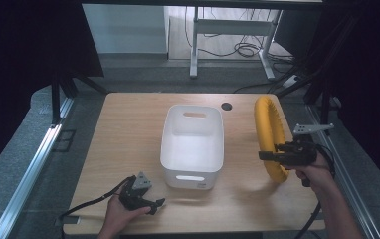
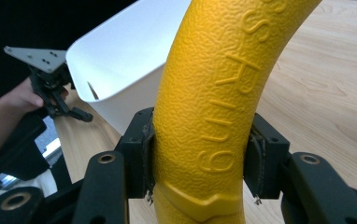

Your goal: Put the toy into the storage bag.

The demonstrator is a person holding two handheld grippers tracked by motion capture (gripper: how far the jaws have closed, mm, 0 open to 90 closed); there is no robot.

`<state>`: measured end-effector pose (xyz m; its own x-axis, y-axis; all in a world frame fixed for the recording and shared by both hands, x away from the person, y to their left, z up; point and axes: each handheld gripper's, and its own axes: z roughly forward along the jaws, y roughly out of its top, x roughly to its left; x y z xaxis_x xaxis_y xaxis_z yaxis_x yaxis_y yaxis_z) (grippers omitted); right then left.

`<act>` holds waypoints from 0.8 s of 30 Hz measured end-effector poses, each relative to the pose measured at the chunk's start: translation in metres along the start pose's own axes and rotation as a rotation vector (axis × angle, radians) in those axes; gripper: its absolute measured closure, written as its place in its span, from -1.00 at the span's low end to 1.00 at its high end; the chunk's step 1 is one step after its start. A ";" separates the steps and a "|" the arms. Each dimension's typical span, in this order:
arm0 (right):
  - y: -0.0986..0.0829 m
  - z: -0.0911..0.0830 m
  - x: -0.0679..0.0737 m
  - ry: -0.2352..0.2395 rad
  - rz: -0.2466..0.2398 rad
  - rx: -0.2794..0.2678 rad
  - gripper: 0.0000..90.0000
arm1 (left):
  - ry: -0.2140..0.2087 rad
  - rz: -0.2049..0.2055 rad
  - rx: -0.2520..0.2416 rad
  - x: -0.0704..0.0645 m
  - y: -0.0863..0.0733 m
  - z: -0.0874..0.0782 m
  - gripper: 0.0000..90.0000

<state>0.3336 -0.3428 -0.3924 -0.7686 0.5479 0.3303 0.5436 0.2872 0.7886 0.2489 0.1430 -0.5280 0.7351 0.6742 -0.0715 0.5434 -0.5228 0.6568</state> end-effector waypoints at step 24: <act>0.009 0.005 0.010 0.040 0.008 -0.163 0.14 | 0.001 0.001 -0.001 0.000 0.000 0.000 -0.65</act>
<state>0.3326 -0.3314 -0.3846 -0.7793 0.5169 0.3543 0.4901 0.1503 0.8586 0.2490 0.1429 -0.5284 0.7354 0.6740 -0.0705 0.5425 -0.5232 0.6573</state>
